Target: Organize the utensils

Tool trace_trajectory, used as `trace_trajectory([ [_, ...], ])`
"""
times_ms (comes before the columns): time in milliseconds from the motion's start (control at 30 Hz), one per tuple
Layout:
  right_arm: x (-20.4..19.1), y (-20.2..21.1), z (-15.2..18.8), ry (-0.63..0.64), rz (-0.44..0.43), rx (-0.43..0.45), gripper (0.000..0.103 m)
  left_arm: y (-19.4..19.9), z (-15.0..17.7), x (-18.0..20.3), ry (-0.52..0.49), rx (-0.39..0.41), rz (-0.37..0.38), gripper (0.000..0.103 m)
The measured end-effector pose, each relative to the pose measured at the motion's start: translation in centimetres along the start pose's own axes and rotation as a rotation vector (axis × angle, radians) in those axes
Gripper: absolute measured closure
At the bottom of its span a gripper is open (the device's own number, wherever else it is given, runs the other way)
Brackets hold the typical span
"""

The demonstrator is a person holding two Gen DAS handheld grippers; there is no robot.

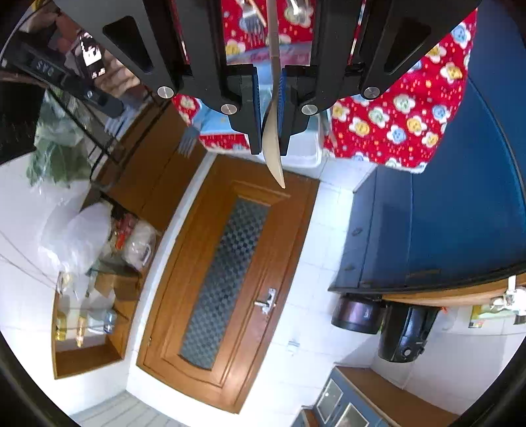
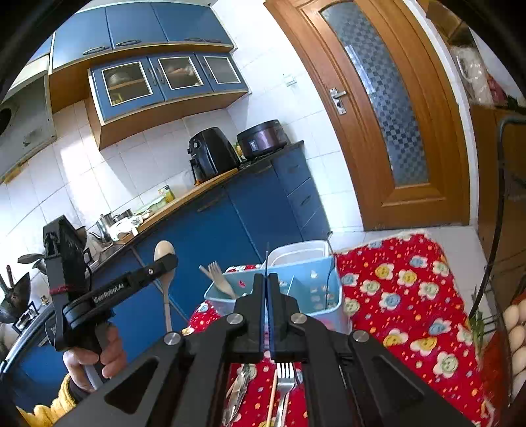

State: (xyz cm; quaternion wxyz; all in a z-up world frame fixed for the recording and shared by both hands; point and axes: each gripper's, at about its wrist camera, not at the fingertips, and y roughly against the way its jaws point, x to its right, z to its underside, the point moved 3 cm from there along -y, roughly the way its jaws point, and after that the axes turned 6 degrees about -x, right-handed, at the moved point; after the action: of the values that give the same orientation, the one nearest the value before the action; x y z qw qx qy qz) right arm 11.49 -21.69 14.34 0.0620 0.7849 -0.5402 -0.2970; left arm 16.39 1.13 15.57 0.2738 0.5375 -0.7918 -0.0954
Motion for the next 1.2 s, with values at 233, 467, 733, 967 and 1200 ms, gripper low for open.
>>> trace_trajectory([
  [233,-0.2,-0.6,-2.0,0.018,0.018,0.018,0.101,-1.3,-3.0,-0.5,0.041,0.065,-0.003,0.095],
  [467,-0.4,-1.7,-4.4,0.043,0.034,0.036,0.101,-2.5,-5.3,-0.5,0.044,0.133,-0.023,0.095],
  [733,0.0,-2.9,-6.0,0.062,0.067,0.066,0.101,-4.6,-6.3,-1.0,0.036,0.200,-0.082,0.095],
  [967,0.9,-4.7,-6.3,0.084,0.105,0.066,0.101,-7.0,-4.8,-1.8,0.024,0.191,-0.095,0.095],
  [1200,1.5,-6.0,-6.3,0.077,0.094,0.061,0.101,-7.8,-3.7,-1.8,-0.007,0.191,-0.102,0.095],
])
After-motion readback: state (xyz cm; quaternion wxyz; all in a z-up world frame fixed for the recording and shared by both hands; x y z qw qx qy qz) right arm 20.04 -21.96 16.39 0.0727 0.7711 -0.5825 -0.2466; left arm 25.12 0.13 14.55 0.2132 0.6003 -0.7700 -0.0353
